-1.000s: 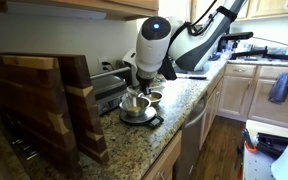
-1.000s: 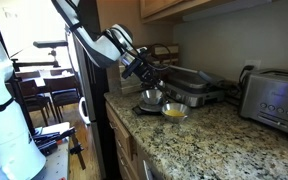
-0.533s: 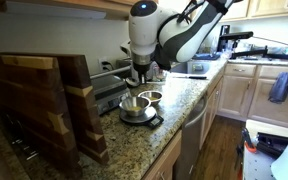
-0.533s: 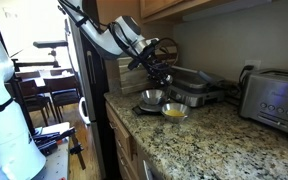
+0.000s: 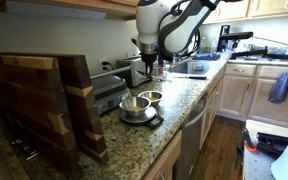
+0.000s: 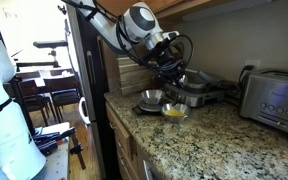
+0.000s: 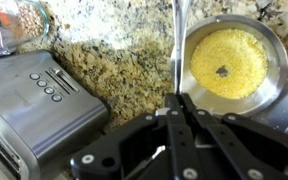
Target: Transfer one spoon of contents from the left bowl to the right bowl
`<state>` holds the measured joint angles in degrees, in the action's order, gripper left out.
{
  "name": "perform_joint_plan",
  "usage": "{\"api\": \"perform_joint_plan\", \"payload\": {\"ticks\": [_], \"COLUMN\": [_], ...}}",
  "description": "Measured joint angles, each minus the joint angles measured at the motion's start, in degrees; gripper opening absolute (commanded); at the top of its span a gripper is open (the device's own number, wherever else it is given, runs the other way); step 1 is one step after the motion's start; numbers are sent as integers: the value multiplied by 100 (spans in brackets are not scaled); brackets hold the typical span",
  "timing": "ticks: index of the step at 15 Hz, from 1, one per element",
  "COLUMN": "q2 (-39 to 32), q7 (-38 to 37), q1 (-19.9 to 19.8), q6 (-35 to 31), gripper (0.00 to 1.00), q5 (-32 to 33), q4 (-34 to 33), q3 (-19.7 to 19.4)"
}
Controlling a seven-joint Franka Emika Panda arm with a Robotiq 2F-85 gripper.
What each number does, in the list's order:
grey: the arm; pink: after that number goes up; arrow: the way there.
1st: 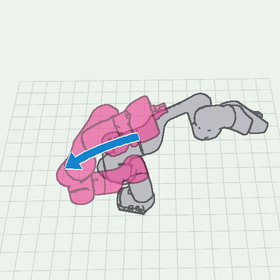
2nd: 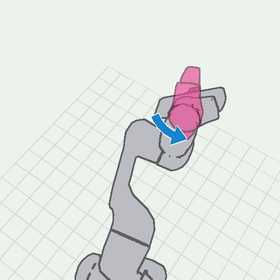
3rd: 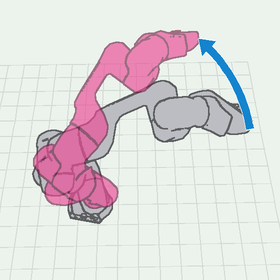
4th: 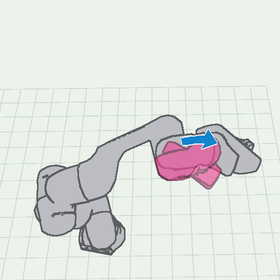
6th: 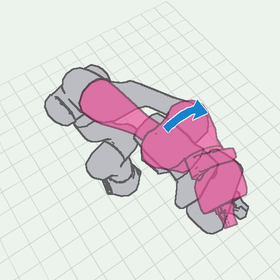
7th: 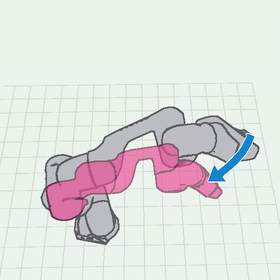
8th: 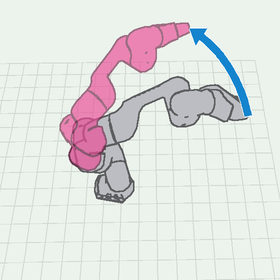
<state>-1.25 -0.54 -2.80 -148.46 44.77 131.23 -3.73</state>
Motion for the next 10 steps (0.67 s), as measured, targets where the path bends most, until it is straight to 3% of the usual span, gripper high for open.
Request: {"api": "perform_joint_plan", "payload": {"ticks": [10], "q2": [-832], "q7": [1475], "q1": [-595], "q6": [324], "gripper": [4], "q5": [-2307], "q4": [-717], "q3": [-531]}}
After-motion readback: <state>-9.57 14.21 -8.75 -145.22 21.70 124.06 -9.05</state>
